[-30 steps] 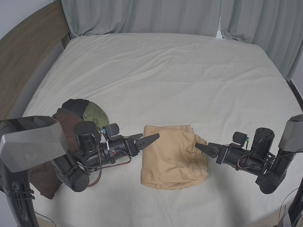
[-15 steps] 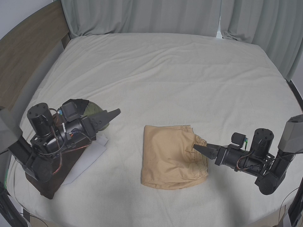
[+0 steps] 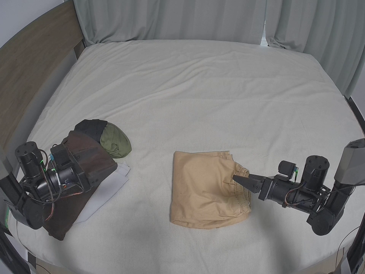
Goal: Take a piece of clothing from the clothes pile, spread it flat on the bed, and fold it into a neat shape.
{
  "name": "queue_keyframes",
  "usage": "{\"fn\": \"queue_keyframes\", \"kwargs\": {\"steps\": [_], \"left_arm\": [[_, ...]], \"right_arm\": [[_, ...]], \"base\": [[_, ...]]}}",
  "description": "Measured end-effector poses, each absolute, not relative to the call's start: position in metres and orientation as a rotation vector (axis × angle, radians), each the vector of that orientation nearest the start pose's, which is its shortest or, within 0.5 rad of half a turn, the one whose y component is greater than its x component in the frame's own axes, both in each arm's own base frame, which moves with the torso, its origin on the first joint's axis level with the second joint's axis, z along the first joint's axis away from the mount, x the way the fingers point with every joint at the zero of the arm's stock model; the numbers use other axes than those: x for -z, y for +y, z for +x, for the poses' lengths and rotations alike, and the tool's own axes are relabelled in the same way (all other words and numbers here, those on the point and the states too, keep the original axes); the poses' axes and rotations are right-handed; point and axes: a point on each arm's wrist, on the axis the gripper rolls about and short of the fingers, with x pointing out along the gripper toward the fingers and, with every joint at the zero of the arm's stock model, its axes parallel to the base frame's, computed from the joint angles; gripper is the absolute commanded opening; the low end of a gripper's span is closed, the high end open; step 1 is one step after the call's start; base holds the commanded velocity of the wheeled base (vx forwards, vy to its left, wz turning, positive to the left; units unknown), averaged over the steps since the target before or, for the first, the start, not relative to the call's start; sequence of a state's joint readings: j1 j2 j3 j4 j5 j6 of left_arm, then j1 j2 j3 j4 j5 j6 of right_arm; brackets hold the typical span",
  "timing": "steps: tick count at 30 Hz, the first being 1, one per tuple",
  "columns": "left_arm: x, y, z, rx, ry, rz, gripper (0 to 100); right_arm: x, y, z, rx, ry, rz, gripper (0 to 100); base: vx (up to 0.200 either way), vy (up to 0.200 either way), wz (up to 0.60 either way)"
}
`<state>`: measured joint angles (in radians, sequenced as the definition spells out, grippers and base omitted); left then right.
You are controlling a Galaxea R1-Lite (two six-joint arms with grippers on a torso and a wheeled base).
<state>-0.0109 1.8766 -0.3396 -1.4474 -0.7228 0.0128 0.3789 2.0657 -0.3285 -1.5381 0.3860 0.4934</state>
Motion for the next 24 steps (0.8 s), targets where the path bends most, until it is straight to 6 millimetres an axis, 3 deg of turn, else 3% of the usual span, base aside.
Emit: {"fn": "queue_keyframes", "kwargs": {"steps": [5, 13, 24], "left_arm": [[-0.097, -0.012, 0.261, 0.725, 0.069, 0.085, 100], [-0.092, -0.01, 0.254, 0.715, 0.075, 0.111, 100], [-0.088, -0.013, 0.248, 0.734, 0.092, 0.121, 100]], "right_arm": [[-0.057, 0.111, 0.264, -0.683, 0.395, 0.469, 100], [-0.047, 0.102, 0.255, -0.645, 0.456, 0.467, 100], [-0.017, 0.091, 0.253, -0.55, 0.552, 0.425, 100]], "base": [[0.0, 0.0, 0.0], [0.0, 0.0, 0.0], [0.0, 0.0, 0.0]]}}
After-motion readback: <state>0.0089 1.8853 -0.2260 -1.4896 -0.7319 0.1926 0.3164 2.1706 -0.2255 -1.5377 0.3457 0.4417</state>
